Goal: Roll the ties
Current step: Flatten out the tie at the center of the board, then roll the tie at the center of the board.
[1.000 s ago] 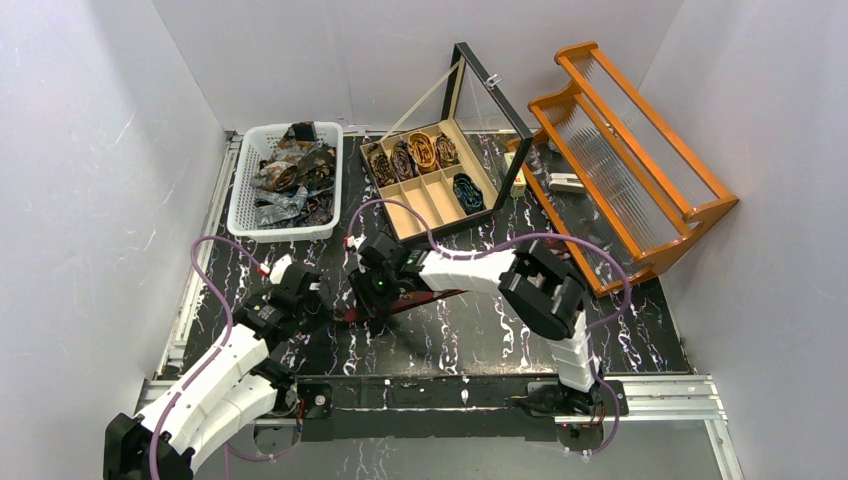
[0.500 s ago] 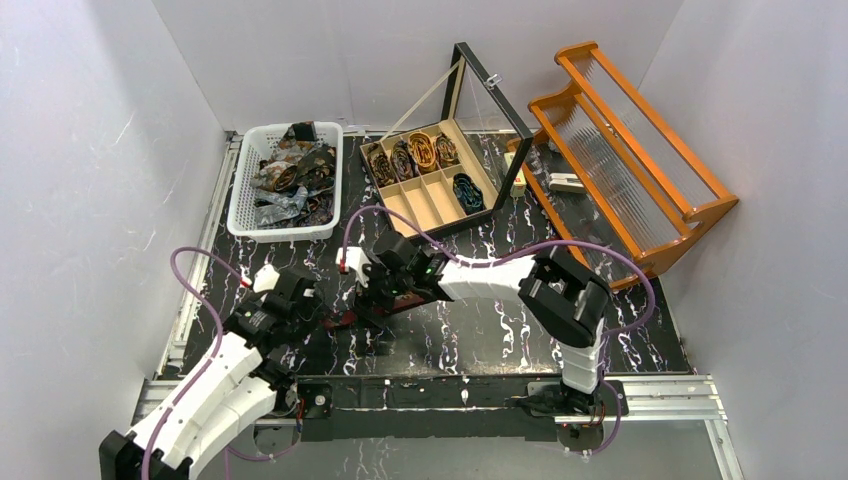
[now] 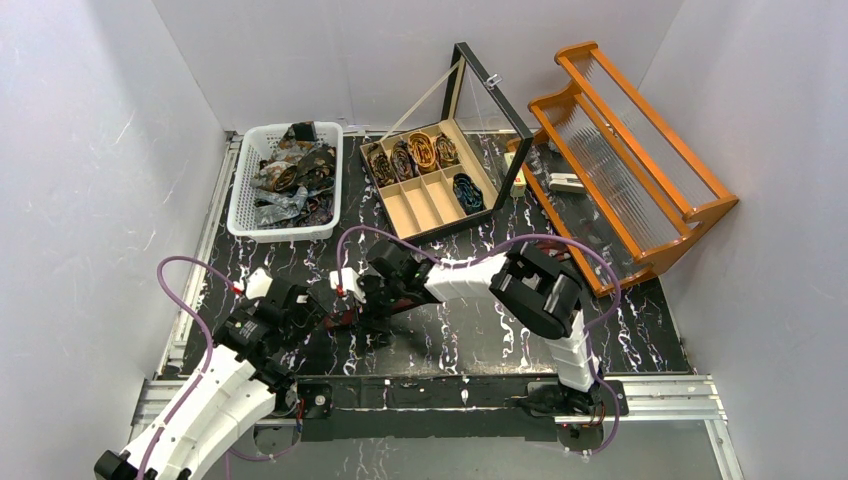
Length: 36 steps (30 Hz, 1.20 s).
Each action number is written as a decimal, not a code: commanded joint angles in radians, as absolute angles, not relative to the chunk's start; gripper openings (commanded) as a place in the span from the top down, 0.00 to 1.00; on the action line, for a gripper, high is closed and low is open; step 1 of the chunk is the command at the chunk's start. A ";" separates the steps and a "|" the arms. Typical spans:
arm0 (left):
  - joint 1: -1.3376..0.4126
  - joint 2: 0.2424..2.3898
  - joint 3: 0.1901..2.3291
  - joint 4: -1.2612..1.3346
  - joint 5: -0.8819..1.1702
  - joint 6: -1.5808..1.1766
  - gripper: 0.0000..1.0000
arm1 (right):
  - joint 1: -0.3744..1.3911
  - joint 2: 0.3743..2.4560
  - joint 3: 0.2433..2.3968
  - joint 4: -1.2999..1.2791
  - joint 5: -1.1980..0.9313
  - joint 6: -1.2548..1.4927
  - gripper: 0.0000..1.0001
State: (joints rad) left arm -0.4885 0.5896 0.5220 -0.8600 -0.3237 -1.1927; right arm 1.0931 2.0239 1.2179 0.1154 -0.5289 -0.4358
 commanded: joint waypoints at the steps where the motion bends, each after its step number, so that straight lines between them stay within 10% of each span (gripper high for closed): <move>1: -0.492 0.607 0.539 -0.860 -0.325 -1.165 0.35 | 1.082 2.063 1.271 0.098 -0.522 -0.482 0.21; 18: -0.492 0.627 0.494 -0.789 -0.289 -1.168 0.36 | 1.069 2.043 1.226 0.028 -0.628 -0.460 0.60; 30: -0.492 0.592 0.452 -0.761 -0.272 -1.201 0.36 | 1.064 1.810 1.078 0.316 -0.429 -0.231 0.15; 36: -0.492 0.561 0.438 -0.755 -0.265 -1.210 0.38 | 1.028 1.617 0.928 0.316 0.326 0.345 0.01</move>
